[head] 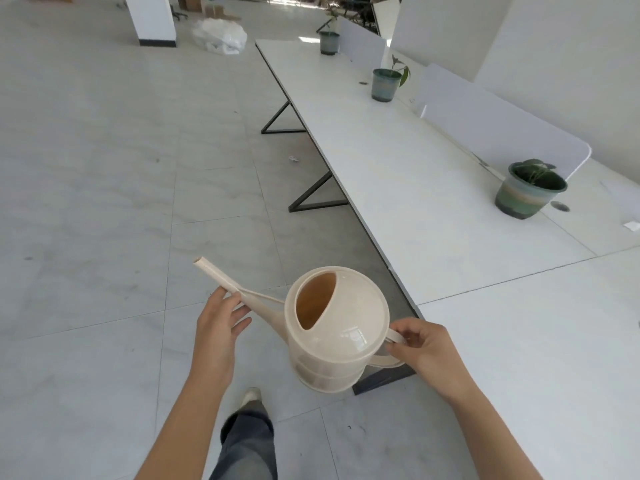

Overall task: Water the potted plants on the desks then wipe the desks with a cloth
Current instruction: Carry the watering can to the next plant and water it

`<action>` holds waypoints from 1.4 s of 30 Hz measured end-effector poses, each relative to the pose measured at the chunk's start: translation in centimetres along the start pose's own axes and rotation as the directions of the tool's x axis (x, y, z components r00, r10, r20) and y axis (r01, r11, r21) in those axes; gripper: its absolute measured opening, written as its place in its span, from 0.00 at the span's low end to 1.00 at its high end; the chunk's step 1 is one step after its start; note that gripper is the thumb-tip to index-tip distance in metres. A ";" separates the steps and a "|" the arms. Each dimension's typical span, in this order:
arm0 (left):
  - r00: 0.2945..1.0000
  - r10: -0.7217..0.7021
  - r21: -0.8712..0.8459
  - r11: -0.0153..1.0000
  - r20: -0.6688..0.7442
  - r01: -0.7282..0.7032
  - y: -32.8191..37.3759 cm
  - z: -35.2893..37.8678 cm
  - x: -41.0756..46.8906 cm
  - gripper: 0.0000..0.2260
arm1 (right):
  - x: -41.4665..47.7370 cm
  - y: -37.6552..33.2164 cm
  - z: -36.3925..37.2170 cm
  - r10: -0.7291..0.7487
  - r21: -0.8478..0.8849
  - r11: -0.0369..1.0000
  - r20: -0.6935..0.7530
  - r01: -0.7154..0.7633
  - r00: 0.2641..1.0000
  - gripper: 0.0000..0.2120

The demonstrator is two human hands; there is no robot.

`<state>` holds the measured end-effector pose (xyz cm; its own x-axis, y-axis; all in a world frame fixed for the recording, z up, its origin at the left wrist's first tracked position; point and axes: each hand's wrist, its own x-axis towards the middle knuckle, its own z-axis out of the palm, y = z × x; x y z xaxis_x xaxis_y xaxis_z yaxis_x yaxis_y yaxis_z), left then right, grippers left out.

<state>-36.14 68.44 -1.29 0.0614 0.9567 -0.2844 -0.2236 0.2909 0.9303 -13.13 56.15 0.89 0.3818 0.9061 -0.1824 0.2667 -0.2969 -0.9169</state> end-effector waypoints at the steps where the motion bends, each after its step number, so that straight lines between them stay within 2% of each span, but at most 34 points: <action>1: 1.000 -0.002 0.006 1.000 0.013 0.002 0.1 0.3 1.6 0.17 | 1.4 -0.1 0.1 0.010 -0.004 1.000 -0.011 -0.010 1.000 0.12; 6: 0.989 -0.020 0.043 0.999 0.144 0.014 1.9 2.2 10.6 0.16 | 8.3 -1.3 1.3 0.072 -0.042 0.996 -0.126 -0.078 0.989 0.09; 10: 0.958 -0.060 0.067 0.997 0.279 0.043 4.1 4.7 17.4 0.15 | 13.0 -2.9 2.0 0.133 -0.020 0.990 -0.252 -0.143 0.958 0.12; 15: 0.907 -0.110 0.138 0.989 0.407 0.058 6.2 8.6 24.3 0.15 | 17.0 -4.8 2.7 0.217 0.063 0.976 -0.408 -0.210 0.887 0.04; 22: 0.859 -0.196 0.202 0.973 0.472 0.111 5.9 13.5 28.7 0.10 | 21.1 -5.7 1.9 0.309 0.150 0.951 -0.554 -0.272 0.774 0.07; 28: 0.809 -0.205 0.248 0.966 0.550 0.075 5.5 18.9 32.1 0.09 | 24.9 -4.3 -1.2 0.337 0.240 0.941 -0.614 -0.238 0.714 0.12; 32: 0.779 -0.185 0.262 0.965 0.600 0.027 5.6 23.4 34.7 0.07 | 28.6 -3.4 -4.3 0.327 0.259 0.943 -0.616 -0.207 0.717 0.12; 36: 0.774 -0.160 0.252 0.968 0.613 0.001 5.4 28.9 37.4 0.08 | 32.7 -2.6 -7.7 0.329 0.264 0.942 -0.609 -0.206 0.721 0.12; 39: 0.776 -0.149 0.242 0.970 0.613 -0.005 5.0 32.9 38.8 0.13 | 35.0 -2.1 -10.1 0.330 0.279 0.941 -0.619 -0.193 0.713 0.14; 42: 0.771 -0.157 0.245 0.969 0.617 0.000 4.5 36.6 40.3 0.09 | 36.8 -1.8 -12.2 0.337 0.287 0.939 -0.637 -0.192 0.693 0.16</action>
<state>0.92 108.57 -0.11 0.6825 0.6963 -0.2220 0.0221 0.2839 0.9586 11.20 86.33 0.21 0.9184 0.3360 -0.2088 -0.0767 -0.3663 -0.9273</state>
